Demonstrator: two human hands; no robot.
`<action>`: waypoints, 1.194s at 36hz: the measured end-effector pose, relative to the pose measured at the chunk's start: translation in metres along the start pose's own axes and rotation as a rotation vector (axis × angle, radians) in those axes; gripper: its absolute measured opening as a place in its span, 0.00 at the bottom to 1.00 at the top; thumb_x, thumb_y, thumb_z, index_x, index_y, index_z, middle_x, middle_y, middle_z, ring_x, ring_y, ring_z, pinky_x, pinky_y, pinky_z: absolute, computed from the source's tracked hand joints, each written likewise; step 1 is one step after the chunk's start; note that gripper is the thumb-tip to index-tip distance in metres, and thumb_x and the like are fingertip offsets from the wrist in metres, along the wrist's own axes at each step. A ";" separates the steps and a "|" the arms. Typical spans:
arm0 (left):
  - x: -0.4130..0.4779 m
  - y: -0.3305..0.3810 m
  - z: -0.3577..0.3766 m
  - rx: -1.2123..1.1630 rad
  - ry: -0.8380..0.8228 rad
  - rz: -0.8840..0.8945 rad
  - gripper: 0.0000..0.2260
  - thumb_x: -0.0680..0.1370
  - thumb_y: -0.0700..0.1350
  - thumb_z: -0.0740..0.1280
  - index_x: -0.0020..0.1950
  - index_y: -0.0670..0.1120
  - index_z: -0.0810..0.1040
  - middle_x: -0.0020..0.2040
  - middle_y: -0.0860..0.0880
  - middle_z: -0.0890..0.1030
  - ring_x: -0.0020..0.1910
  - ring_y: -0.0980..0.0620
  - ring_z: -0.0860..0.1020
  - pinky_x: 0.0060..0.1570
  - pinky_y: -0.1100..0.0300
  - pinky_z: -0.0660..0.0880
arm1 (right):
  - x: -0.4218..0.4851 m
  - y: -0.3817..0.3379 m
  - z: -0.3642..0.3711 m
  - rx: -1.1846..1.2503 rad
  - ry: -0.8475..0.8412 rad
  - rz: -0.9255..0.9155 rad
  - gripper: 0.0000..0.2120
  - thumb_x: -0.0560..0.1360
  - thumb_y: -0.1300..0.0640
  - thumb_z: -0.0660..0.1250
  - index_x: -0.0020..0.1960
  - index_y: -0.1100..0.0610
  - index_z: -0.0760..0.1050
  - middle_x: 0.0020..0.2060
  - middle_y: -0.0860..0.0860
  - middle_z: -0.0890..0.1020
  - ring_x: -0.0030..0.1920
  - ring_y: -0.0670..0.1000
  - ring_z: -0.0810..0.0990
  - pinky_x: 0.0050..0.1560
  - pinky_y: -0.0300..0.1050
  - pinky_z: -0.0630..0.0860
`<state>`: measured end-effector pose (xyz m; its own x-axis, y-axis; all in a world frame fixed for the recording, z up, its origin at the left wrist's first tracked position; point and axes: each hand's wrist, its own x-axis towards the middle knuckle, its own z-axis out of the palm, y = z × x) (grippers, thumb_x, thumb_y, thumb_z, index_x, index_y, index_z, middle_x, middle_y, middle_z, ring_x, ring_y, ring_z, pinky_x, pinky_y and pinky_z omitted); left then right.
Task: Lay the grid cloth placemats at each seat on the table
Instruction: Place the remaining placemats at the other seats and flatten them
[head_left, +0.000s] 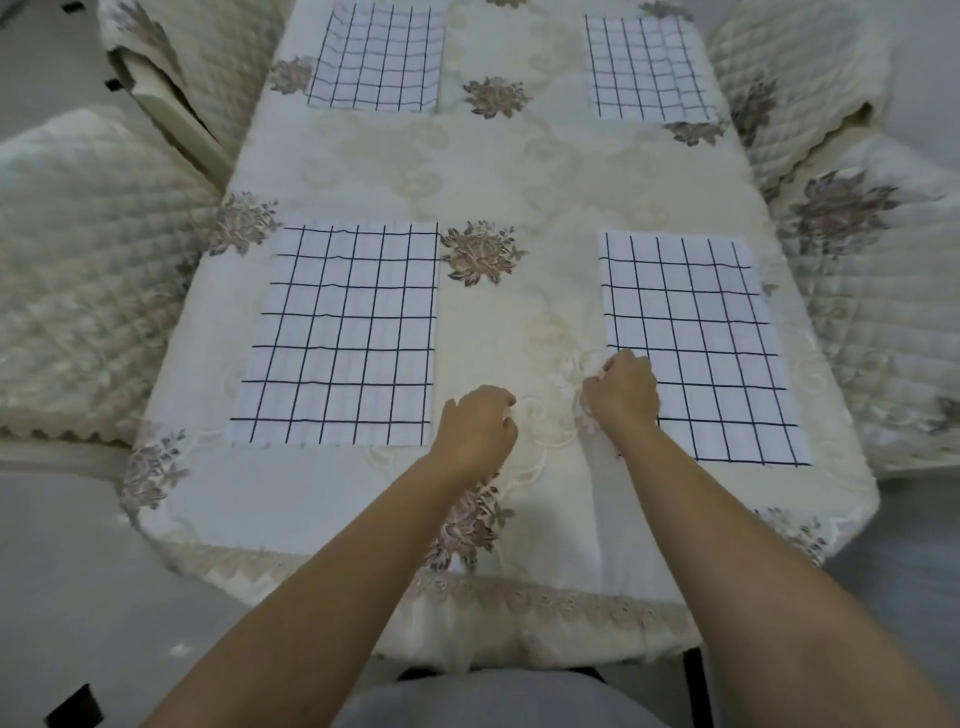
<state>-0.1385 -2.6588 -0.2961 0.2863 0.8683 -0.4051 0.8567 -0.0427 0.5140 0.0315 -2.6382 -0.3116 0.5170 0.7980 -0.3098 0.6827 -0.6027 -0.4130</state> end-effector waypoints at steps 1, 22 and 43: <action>0.010 0.001 0.000 0.079 -0.012 -0.005 0.18 0.80 0.42 0.56 0.70 0.45 0.66 0.72 0.47 0.66 0.72 0.48 0.63 0.73 0.46 0.53 | 0.005 0.000 0.000 -0.043 -0.002 0.003 0.16 0.74 0.61 0.62 0.60 0.64 0.68 0.60 0.60 0.70 0.59 0.60 0.72 0.52 0.51 0.72; 0.052 0.002 -0.005 0.589 -0.198 0.042 0.23 0.80 0.49 0.58 0.72 0.42 0.60 0.76 0.38 0.51 0.69 0.40 0.63 0.65 0.49 0.63 | 0.035 -0.012 0.005 -0.320 -0.048 0.045 0.24 0.73 0.63 0.66 0.65 0.66 0.62 0.63 0.63 0.67 0.62 0.60 0.70 0.56 0.50 0.73; 0.051 0.002 -0.010 0.556 -0.179 0.061 0.17 0.78 0.45 0.57 0.65 0.40 0.67 0.71 0.39 0.62 0.64 0.40 0.68 0.50 0.53 0.70 | 0.035 0.002 0.000 -0.404 0.034 -0.003 0.18 0.75 0.66 0.61 0.64 0.66 0.63 0.60 0.62 0.69 0.58 0.60 0.72 0.49 0.50 0.74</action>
<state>-0.1263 -2.6095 -0.3084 0.3688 0.7611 -0.5336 0.9189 -0.3850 0.0859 0.0513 -2.6112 -0.3234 0.5273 0.8031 -0.2775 0.8286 -0.5583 -0.0416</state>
